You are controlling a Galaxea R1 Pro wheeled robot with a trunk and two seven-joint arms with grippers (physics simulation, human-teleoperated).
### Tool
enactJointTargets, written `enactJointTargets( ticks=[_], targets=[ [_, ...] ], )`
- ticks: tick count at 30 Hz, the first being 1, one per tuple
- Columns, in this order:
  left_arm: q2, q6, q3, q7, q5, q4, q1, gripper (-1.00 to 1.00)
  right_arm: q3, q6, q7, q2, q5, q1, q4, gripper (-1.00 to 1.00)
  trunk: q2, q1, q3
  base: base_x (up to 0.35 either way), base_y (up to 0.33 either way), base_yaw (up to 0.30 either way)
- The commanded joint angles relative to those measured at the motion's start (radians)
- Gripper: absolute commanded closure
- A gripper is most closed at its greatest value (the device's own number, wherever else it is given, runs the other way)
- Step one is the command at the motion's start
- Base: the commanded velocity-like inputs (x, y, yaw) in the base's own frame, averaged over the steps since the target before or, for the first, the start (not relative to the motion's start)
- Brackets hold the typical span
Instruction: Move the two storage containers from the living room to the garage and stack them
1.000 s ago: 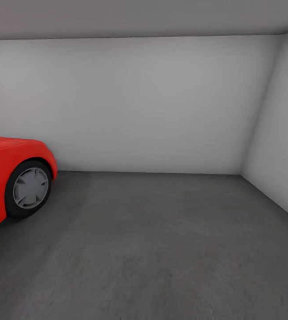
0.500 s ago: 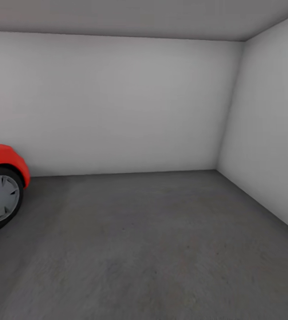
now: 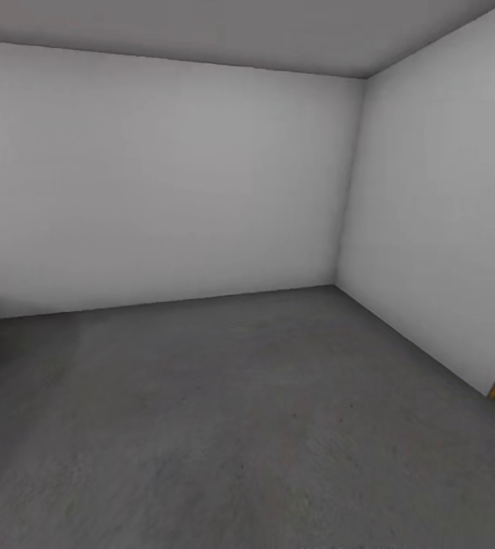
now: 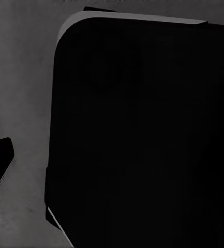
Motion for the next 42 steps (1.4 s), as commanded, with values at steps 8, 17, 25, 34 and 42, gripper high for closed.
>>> enactJointTargets(
  ticks=[8, 17, 25, 34, 42],
  targets=[
    [0.0, -0.003, -0.001, -0.001, 0.009, 0.0, 0.001, -1.0, -0.001, -0.004, 0.001, 0.0, 0.0, 0.0, 0.001, -1.0, -0.001, 0.0, -0.001, 0.0, 0.0, -0.3],
    [-0.001, -0.003, -0.001, 0.0, 0.01, 0.0, 0.0, -1.0, -0.001, -0.004, 0.001, 0.0, 0.0, -0.001, 0.001, -1.0, -0.001, 0.0, -0.001, 0.0, 0.0, -0.3],
    [-0.001, -0.003, -0.001, 0.0, 0.01, 0.0, 0.0, -1.0, -0.001, -0.005, 0.001, 0.0, 0.0, -0.001, 0.001, -1.0, -0.001, 0.0, -0.001, 0.0, 0.0, -0.3],
    [-0.001, -0.003, 0.001, 0.003, 0.01, 0.0, 0.0, -1.0, 0.0, -0.005, 0.001, 0.0, 0.0, 0.0, 0.001, -1.0, -0.001, 0.0, -0.001, 0.0, 0.0, -0.3],
    [0.0, -0.003, 0.0, 0.001, 0.01, 0.0, 0.0, -1.0, 0.0, -0.005, -0.003, 0.0, 0.0, -0.001, 0.001, -1.0, -0.001, 0.0, -0.001, 0.024, 0.0, -0.222]
  ],
)
